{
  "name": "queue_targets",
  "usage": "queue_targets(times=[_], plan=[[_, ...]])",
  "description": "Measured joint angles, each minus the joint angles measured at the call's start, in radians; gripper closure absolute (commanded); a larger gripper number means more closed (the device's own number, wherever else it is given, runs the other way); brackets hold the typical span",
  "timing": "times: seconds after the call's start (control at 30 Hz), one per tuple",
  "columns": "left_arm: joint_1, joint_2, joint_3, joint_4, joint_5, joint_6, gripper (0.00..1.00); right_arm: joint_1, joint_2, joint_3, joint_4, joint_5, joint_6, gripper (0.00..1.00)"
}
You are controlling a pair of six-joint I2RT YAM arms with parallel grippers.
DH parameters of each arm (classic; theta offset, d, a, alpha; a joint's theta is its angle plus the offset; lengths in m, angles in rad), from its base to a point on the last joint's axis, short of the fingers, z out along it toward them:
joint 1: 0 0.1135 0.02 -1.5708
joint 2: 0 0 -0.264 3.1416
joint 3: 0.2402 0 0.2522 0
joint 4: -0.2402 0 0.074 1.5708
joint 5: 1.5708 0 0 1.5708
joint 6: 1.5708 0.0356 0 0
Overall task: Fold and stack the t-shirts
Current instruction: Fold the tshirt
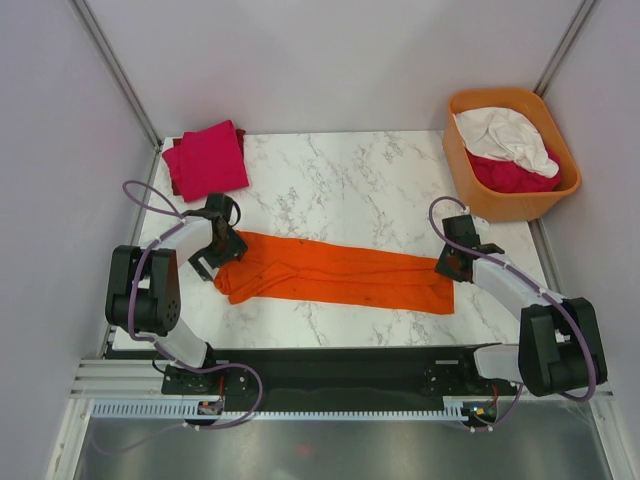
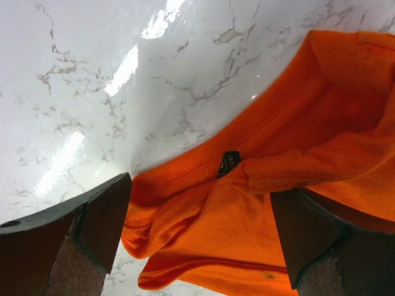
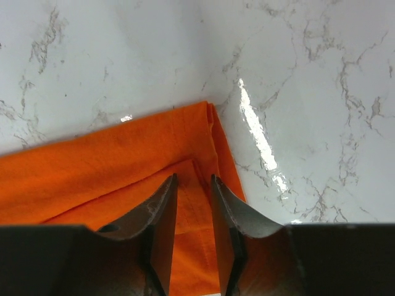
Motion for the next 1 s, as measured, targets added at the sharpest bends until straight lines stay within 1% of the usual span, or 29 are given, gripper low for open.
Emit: queue_targets(times=[0.1, 0.17, 0.23, 0.33, 0.53, 0.67, 1.0], plan=[[0.0, 0.0, 0.0, 0.0, 0.0, 0.0, 0.0, 0.0, 0.017, 0.0, 0.009, 0.006, -0.006, 0.82], [0.0, 0.0, 0.0, 0.0, 0.0, 0.0, 0.0, 0.0, 0.022, 0.0, 0.012, 0.006, -0.007, 0.85], [0.0, 0.0, 0.0, 0.0, 0.0, 0.0, 0.0, 0.0, 0.023, 0.0, 0.015, 0.006, -0.011, 0.91], [0.0, 0.0, 0.0, 0.0, 0.0, 0.0, 0.0, 0.0, 0.025, 0.0, 0.018, 0.004, -0.014, 0.97], [0.0, 0.0, 0.0, 0.0, 0.0, 0.0, 0.0, 0.0, -0.009, 0.0, 0.002, -0.03, -0.014, 0.99], [0.0, 0.0, 0.0, 0.0, 0.0, 0.0, 0.0, 0.011, -0.103, 0.0, -0.031, -0.089, -0.013, 1.0], [0.0, -0.003, -0.005, 0.004, 0.0, 0.0, 0.0, 0.121, -0.306, -0.012, -0.162, -0.206, 0.051, 1.0]])
